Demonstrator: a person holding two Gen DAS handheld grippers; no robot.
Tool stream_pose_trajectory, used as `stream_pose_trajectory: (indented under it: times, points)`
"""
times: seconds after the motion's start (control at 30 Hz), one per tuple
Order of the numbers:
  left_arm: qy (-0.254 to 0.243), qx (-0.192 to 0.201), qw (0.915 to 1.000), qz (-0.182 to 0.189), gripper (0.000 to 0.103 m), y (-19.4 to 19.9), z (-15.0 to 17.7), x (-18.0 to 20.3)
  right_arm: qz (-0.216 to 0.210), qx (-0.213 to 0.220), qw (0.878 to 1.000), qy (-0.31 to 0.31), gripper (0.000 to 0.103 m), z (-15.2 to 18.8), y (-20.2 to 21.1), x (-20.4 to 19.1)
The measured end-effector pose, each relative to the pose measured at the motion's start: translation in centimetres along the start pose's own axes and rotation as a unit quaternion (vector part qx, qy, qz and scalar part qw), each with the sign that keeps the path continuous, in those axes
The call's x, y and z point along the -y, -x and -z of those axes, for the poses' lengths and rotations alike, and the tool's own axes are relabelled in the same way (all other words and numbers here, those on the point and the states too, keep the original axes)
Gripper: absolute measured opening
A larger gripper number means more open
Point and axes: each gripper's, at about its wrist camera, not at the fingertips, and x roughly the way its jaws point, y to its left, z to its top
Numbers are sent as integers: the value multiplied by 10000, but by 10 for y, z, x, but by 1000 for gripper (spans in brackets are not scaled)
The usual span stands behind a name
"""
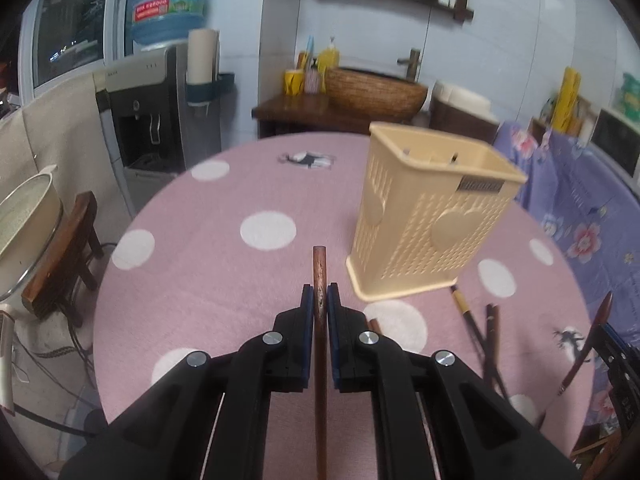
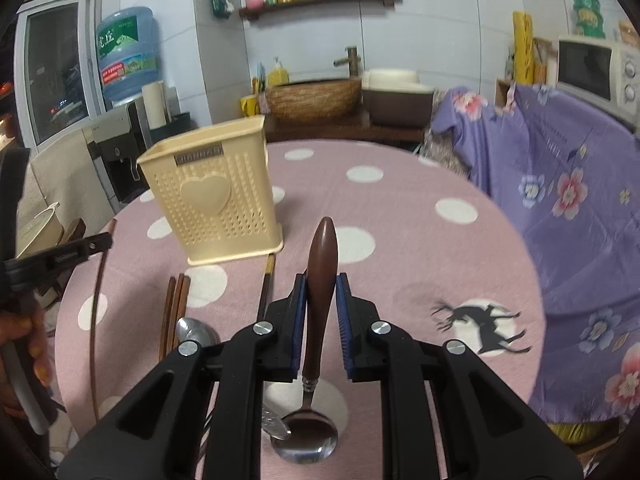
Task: Organize utensils
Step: 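Lift both held utensils and carry them over the beige holder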
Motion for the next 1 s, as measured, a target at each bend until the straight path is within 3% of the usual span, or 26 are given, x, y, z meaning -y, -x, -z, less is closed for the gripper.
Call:
stream_pose_trajectory:
  times: [0.27,1.0]
  points:
    - [54,518,9985,150,8,42,-11,-6,192,415,9990,16,16,-15,24,19]
    - [118,1104,9934,280,8,79,-32,-17,-672,223,9971,-266,15,-37,17,26]
